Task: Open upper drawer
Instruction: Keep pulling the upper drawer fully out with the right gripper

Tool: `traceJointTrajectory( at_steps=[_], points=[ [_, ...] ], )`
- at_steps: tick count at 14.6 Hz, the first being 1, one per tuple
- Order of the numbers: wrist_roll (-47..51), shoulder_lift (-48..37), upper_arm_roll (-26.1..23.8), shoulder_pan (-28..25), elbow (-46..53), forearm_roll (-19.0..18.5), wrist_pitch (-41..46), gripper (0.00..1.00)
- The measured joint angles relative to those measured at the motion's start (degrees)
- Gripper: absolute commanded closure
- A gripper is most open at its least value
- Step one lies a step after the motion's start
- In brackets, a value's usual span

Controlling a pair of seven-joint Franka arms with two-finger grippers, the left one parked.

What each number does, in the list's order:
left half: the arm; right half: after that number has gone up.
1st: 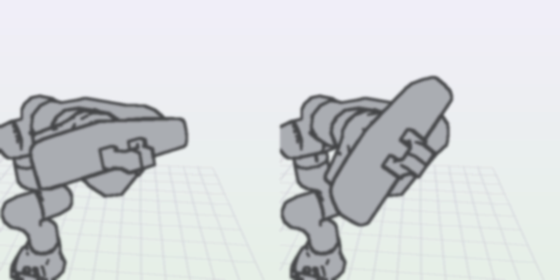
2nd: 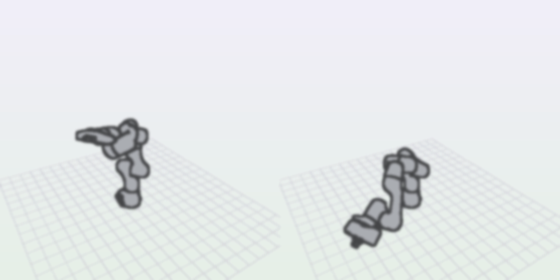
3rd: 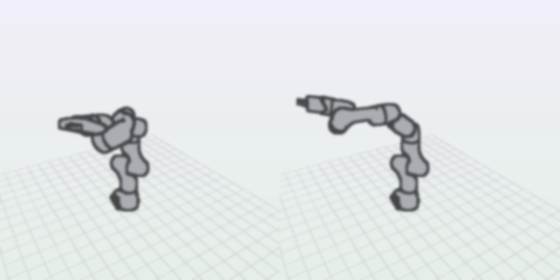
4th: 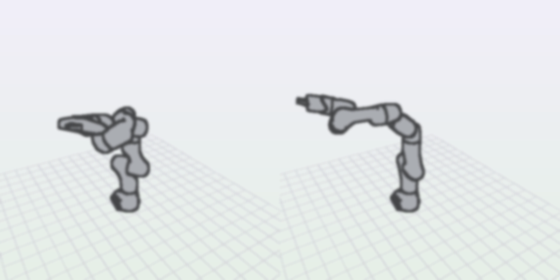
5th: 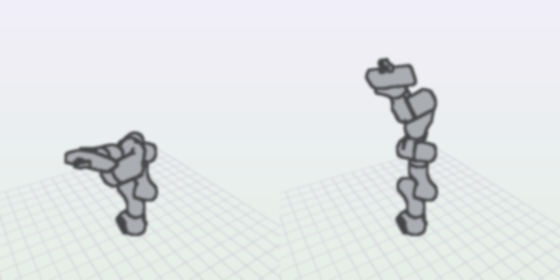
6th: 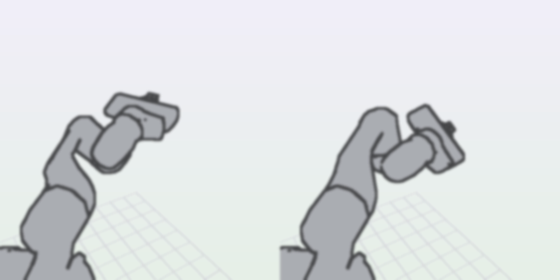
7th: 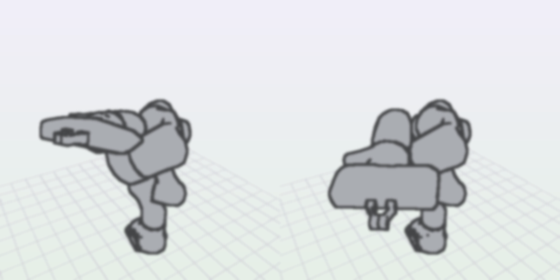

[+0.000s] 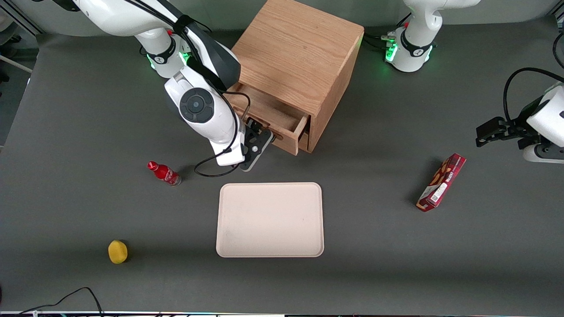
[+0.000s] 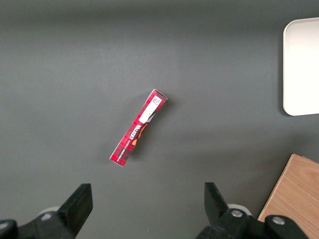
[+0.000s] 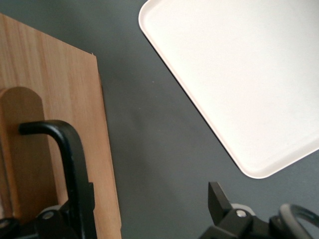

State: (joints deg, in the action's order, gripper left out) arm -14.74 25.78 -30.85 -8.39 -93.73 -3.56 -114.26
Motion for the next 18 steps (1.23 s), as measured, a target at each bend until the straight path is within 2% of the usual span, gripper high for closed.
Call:
traceJointTrajectory(
  at_steps=[8, 13, 18],
  points=[
    [-2.7, 1.2, 1.4, 0.5, 2.2, -1.4, -0.3, 0.0],
    [-3.2, 2.5, 1.5, 0.6, 4.2, -4.2, -0.1, 0.0],
    [-4.2, 3.5, 3.1, 0.6, 6.2, -4.6, -0.1, 0.0]
  ],
)
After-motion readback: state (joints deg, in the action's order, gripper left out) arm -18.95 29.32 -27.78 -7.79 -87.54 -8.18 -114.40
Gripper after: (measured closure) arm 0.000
